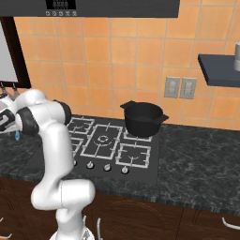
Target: Put the bell pepper and bell pepper in the pot. Retrieve the spatula and lightly stir the vegetables in the pot.
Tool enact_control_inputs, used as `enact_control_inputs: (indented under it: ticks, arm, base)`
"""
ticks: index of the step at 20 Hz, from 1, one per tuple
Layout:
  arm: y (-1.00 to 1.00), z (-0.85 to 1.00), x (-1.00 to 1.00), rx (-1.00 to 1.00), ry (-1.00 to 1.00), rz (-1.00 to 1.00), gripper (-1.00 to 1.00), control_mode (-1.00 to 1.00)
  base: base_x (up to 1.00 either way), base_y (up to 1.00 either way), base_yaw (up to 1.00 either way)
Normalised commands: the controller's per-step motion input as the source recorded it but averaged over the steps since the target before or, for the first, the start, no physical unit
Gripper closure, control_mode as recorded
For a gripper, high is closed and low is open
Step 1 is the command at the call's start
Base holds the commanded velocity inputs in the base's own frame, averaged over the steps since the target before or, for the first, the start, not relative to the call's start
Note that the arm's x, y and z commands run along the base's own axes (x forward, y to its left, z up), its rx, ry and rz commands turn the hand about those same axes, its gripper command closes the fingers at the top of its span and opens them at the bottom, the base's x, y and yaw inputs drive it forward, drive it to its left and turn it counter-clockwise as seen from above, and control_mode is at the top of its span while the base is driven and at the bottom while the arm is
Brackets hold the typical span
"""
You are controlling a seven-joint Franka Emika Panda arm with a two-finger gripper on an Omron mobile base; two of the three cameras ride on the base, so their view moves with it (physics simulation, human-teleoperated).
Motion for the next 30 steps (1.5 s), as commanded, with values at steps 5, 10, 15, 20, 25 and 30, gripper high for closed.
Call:
enact_control_inputs:
  ticks: [5, 10, 15, 20, 25, 30]
  arm:
    - [0.13, -0.43, 0.32, 0.0, 0.0, 0.0, -1.0, -1.0]
    - [0.24, -0.29, 0.07, 0.0, 0.01, 0.0, -1.0, -1.0]
    - [0.14, -0.2, 0.0, 0.0, 0.01, 0.0, -1.0, -1.0]
    - [0.0, -0.23, 0.0, 0.0, 0.03, 0.0, -1.0, -1.0]
    - [0.0, -0.2, 0.01, 0.0, 0.05, 0.0, 1.0, -1.0]
    - [0.0, -0.22, 0.0, 0.0, 0.03, 0.0, 1.0, -1.0]
  base:
    - [0.0, 0.0, 0.0]
    - [0.0, 0.0, 0.0]
    - [0.0, 0.0, 0.0]
    - [0.0, 0.0, 0.0]
    - [0.0, 0.0, 0.0]
    - [0.0, 0.0, 0.0]
